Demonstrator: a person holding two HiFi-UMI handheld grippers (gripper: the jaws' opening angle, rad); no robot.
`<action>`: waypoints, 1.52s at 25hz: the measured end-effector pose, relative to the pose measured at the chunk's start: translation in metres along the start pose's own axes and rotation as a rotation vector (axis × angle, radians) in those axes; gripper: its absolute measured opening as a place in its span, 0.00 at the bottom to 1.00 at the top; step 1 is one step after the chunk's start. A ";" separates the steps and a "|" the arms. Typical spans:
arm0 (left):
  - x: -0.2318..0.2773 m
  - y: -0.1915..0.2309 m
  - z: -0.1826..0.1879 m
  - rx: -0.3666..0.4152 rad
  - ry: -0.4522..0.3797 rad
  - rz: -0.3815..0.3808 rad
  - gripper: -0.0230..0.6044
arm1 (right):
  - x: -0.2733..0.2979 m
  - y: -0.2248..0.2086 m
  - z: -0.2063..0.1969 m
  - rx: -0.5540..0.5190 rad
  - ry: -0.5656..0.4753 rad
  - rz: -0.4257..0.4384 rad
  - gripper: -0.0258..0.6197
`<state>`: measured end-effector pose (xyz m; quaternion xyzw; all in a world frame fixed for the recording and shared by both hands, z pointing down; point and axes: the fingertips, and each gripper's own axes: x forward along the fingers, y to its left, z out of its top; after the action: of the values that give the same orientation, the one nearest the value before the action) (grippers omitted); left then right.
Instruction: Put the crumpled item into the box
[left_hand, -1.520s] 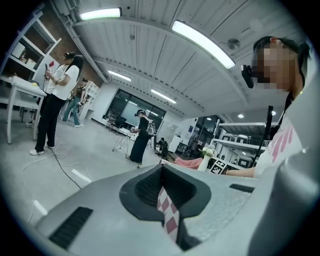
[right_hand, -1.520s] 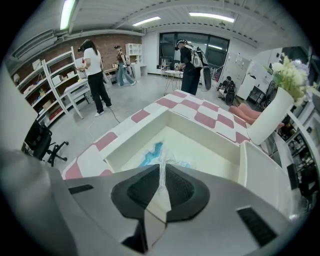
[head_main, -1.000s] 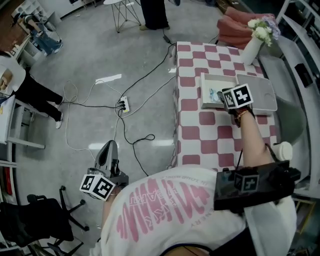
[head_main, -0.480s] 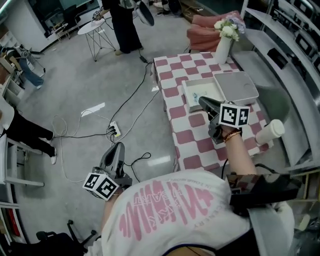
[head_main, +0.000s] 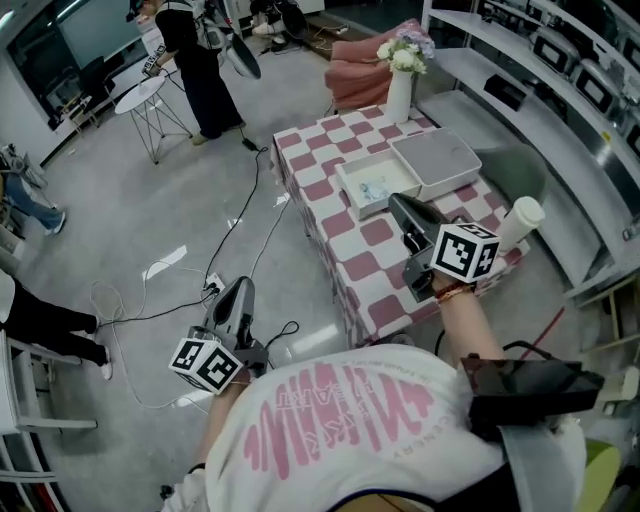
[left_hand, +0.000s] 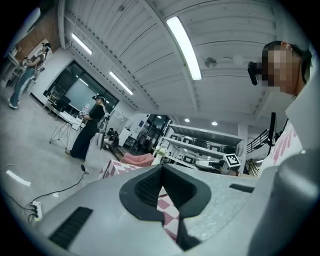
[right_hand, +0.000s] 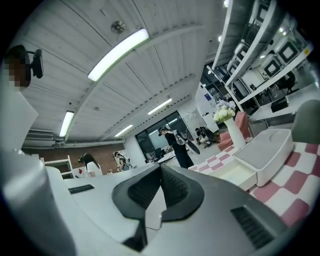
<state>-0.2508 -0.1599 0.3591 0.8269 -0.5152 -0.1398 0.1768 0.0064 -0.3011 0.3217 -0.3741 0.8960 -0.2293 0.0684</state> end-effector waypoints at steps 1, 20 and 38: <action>0.001 -0.002 0.000 -0.001 0.001 -0.020 0.05 | -0.007 0.007 0.003 -0.022 -0.011 -0.009 0.05; -0.014 -0.069 -0.020 -0.053 0.060 -0.206 0.05 | -0.132 0.053 -0.029 -0.112 -0.027 -0.180 0.05; -0.073 -0.158 -0.062 -0.063 0.080 -0.193 0.05 | -0.242 0.064 -0.061 -0.099 0.053 -0.208 0.05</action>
<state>-0.1295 -0.0209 0.3495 0.8716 -0.4210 -0.1393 0.2088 0.1197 -0.0697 0.3344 -0.4616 0.8641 -0.2006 0.0019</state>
